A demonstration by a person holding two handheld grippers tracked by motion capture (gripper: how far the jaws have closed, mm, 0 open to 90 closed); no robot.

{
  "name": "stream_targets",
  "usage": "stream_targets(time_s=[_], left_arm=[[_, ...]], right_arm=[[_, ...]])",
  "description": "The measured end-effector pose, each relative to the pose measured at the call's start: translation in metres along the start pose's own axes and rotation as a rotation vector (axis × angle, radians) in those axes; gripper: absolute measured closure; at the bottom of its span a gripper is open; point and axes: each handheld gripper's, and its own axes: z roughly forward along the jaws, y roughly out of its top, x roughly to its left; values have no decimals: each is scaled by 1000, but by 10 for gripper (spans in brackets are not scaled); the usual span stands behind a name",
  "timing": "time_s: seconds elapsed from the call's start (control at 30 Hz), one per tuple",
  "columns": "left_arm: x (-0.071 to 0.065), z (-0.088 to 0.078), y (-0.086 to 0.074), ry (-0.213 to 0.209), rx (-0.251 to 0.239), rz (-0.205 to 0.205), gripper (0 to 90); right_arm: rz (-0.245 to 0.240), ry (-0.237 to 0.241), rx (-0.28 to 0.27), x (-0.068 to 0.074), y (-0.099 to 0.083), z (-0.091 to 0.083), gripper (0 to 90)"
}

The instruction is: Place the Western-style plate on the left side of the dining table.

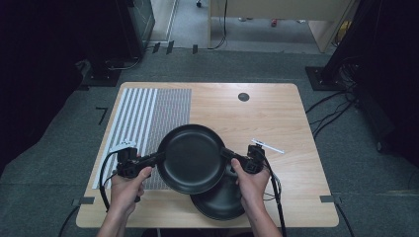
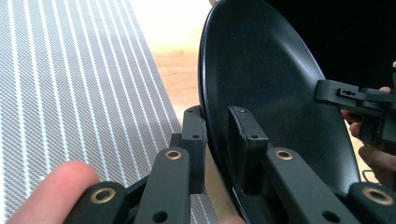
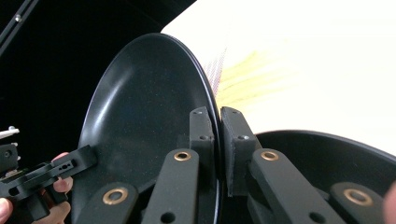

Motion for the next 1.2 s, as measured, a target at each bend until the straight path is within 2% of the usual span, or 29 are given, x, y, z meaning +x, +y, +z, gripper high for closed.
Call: stream_targets(time_s=[0.37,0.43,0.8,0.9,1.2], left_arm=[[20,-4,11,13,-26,-39,779],[24,-4,12,32,-38,-48,776],[42,-5,18,72,-65,-85,770],[51,-3,20,80,-72,-114,768],[69,-5,25,111,-84,-144,767]], right_arm=[[-37,-8,23,14,16,26,845],[-50,-9,29,19,20,35,845],[-71,-10,48,27,33,64,843],[-96,-18,57,31,38,76,843],[-101,-11,83,35,46,103,843]])
